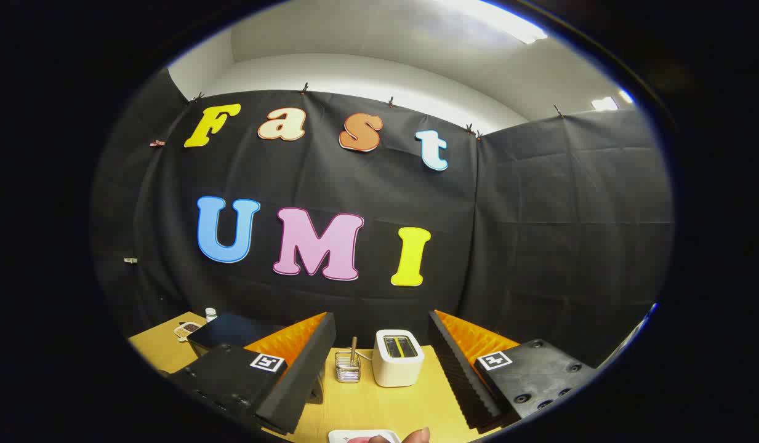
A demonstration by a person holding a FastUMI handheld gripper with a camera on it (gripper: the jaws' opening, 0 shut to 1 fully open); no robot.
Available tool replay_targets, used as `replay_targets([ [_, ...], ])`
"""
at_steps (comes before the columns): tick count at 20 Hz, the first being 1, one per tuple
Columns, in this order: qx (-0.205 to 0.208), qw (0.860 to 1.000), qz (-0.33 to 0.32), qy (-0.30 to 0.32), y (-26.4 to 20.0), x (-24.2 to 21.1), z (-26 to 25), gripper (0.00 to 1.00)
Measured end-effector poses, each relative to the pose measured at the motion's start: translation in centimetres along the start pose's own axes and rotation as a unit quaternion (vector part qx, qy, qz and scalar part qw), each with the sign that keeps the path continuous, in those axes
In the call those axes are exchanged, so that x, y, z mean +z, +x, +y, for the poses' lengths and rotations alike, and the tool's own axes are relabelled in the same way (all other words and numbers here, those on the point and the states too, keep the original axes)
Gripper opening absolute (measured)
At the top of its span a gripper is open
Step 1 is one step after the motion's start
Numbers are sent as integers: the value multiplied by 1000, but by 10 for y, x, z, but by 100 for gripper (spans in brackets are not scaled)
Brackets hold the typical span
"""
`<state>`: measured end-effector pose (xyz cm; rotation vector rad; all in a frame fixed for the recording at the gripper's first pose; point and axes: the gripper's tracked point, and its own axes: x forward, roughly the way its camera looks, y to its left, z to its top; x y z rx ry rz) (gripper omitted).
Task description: Open the toaster oven, put the food inside, and close the toaster oven door.
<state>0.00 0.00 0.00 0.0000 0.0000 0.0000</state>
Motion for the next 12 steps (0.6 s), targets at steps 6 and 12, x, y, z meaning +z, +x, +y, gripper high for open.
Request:
replay_targets([
  [6, 16, 1000, 15, 12, -2, -9, 11, 98],
  [12, 50, 998, 25, 16, -4, -13, 29, 98],
])
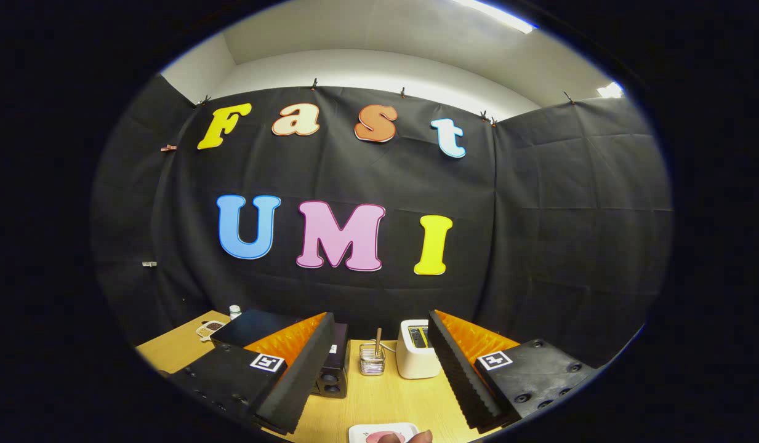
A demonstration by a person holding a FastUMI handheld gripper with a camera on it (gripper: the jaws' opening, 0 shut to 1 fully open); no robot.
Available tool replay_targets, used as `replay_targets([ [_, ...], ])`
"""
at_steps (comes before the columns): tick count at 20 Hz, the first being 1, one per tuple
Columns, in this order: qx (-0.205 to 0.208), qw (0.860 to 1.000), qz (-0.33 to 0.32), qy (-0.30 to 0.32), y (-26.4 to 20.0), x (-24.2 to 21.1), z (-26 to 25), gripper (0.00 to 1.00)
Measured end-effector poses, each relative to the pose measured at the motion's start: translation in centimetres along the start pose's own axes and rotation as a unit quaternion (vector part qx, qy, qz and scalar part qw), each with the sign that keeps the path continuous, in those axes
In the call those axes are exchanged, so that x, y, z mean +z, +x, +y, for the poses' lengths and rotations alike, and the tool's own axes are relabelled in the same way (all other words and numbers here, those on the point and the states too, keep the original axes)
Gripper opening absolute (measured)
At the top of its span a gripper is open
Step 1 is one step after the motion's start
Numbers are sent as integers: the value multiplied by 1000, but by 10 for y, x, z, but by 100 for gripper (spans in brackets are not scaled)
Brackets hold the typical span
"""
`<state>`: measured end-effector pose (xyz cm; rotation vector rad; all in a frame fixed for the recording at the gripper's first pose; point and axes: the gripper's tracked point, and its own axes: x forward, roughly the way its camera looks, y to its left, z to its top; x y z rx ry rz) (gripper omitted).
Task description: Open the toaster oven, put the food inside, and close the toaster oven door.
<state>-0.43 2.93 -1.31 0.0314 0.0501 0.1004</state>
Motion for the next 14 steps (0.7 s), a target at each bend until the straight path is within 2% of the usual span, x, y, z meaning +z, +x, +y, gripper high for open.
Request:
replay_targets([
  [9, 27, 1000, 2, 5, -2, 0, 20, 98],
  [14, 49, 998, 17, 19, 5, -4, 65, 98],
])
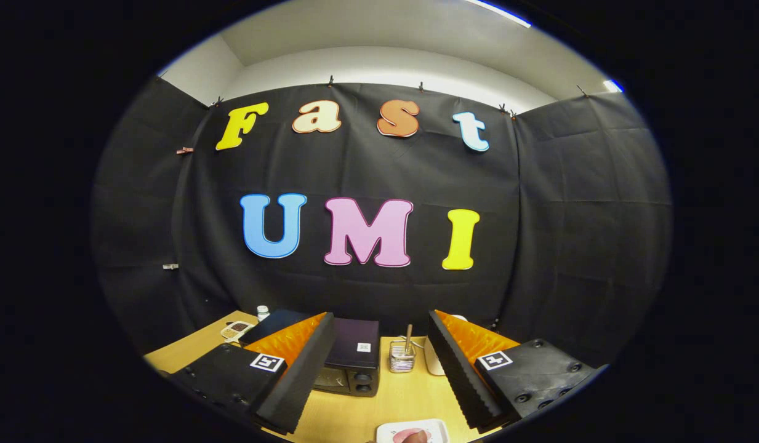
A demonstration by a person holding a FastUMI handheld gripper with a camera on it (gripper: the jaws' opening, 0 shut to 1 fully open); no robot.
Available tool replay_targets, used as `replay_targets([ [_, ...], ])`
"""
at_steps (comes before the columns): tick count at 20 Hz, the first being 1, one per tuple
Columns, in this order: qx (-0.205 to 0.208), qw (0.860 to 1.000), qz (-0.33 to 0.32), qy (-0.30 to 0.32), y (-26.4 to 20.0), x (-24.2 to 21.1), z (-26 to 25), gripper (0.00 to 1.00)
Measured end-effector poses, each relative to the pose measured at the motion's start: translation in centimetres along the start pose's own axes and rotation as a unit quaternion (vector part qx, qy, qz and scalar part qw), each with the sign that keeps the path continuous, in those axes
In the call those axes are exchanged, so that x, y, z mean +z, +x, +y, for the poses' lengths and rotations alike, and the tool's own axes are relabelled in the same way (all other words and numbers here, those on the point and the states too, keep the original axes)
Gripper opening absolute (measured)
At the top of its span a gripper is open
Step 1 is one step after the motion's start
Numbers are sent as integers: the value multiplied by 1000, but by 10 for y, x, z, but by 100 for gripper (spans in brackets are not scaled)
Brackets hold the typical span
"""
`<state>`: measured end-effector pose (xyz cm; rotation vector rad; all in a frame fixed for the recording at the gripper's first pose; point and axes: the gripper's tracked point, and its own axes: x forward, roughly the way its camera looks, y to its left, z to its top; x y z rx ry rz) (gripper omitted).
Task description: Open the toaster oven, put the food inside, and close the toaster oven door.
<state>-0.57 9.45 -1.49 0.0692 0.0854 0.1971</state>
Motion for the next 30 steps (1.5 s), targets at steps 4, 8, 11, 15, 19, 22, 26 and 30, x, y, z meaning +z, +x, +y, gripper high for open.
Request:
replay_targets([
  [4, 26, 999, 26, 13, 17, -24, 59, 98],
  [8, 39, 997, 65, 0, 42, -65, 113, 98],
  [11, 30, 995, 94, -1, 66, -100, 136, 98],
  [15, 20, 988, 152, 6, 97, -157, 159, 98],
  [19, 11, 980, 198, 13, 119, -202, 172, 98],
  [22, 13, 976, 219, 4, 131, -223, 182, 99],
  [26, 9, 970, 243, 17, 140, -241, 194, 99],
  [30, -14, 967, 254, 24, 147, -248, 188, 98],
])
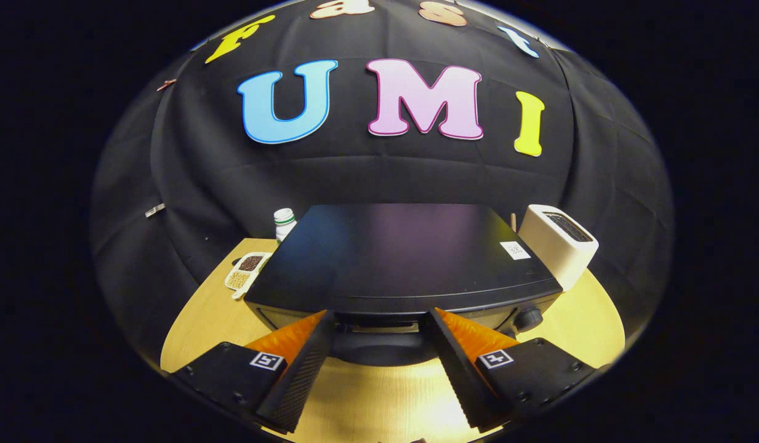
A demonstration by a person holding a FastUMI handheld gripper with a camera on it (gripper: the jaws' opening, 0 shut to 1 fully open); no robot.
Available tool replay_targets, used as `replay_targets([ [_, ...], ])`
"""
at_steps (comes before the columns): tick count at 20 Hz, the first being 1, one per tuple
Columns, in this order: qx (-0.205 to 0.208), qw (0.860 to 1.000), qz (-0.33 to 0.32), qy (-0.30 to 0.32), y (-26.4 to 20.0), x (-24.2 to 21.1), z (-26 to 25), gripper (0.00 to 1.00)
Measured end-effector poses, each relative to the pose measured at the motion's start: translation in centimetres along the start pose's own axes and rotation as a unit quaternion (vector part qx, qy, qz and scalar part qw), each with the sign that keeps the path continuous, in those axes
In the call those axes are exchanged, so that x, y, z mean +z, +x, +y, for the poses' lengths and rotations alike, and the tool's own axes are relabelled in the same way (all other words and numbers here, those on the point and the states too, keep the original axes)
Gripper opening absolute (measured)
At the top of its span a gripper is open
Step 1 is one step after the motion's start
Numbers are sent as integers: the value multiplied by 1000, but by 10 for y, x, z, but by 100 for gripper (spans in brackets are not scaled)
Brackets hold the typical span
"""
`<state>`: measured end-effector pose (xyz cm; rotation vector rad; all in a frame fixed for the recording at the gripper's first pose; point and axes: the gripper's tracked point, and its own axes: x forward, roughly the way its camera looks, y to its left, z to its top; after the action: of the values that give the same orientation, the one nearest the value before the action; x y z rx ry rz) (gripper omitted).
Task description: Open the toaster oven, put the food inside, and close the toaster oven door.
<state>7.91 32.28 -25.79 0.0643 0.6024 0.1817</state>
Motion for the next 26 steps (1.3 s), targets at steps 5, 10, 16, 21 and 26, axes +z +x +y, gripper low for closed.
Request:
replay_targets([
  [5, 1, 1000, 9, 1, -6, -11, 0, 99],
  [10, -3, 1000, 11, -13, -30, -36, 1, 99],
  [16, 0, 999, 37, -27, -53, -78, -1, 99],
  [21, 8, 997, 71, -33, -64, -117, -1, 99],
  [26, 23, 990, 134, -43, -65, -169, 3, 99],
])
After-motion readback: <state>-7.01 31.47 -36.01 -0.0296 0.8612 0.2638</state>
